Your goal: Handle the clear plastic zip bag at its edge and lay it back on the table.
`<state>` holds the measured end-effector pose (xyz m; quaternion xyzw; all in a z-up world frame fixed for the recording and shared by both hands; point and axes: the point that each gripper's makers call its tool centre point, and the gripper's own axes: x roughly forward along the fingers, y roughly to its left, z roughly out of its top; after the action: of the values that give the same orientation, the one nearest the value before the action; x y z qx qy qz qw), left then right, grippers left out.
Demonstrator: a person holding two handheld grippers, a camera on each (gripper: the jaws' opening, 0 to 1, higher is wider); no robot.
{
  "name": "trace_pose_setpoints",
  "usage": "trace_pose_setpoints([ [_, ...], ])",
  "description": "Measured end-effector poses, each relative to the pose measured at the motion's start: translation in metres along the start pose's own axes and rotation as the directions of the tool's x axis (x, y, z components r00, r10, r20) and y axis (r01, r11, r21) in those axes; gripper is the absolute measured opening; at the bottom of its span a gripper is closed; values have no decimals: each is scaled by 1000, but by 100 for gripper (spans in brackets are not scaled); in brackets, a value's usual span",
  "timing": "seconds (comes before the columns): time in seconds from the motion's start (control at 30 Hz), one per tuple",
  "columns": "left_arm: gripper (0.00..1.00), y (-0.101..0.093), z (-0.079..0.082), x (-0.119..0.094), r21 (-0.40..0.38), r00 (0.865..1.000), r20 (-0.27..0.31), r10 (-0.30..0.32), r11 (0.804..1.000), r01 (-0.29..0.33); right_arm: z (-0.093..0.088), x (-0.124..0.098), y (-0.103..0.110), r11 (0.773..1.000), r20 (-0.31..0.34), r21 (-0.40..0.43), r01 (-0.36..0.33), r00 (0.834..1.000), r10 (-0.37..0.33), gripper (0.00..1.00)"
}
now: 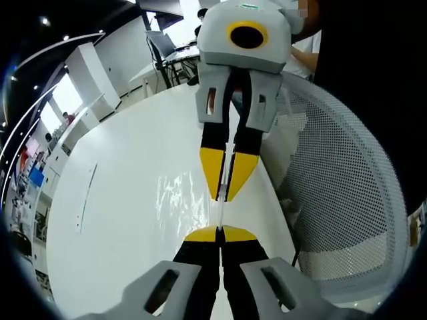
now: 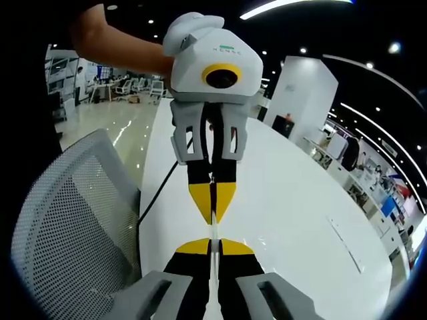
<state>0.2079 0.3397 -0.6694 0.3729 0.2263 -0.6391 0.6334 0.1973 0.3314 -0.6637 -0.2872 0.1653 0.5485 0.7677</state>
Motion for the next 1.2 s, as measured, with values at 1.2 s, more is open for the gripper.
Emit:
trace_pose_setpoints([
  [1.2,0,3,-2,-7,-20,1000,6,14,1000,-14,3,-6,-5,1000,10,5,5,1000,-5,0],
])
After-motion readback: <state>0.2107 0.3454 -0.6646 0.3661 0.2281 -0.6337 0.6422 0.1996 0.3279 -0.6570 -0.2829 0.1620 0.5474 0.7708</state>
